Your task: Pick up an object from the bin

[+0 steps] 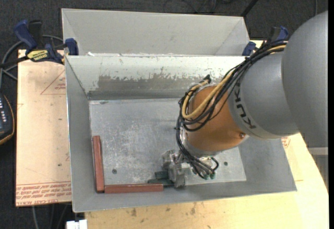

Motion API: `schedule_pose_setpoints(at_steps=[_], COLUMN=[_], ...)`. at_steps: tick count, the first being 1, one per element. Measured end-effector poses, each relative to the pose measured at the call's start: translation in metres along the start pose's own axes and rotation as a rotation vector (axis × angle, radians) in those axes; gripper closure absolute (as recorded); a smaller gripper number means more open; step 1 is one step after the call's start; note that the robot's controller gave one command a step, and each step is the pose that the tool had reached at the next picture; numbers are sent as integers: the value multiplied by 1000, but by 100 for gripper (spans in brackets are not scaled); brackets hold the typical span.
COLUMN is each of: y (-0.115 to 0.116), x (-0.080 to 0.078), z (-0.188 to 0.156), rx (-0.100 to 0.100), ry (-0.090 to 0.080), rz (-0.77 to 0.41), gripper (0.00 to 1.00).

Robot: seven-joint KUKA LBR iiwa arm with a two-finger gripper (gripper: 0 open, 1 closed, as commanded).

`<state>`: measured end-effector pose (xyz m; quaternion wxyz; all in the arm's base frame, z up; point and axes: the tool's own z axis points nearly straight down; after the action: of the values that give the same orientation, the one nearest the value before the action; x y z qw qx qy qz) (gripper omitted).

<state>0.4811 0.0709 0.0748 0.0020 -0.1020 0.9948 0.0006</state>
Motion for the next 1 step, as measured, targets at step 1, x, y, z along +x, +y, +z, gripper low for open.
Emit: schedule_pose_setpoints(at_steps=[1], y=[0], x=[-2], z=[-22], rx=[0], ry=[1], rz=[-38], gripper=[100])
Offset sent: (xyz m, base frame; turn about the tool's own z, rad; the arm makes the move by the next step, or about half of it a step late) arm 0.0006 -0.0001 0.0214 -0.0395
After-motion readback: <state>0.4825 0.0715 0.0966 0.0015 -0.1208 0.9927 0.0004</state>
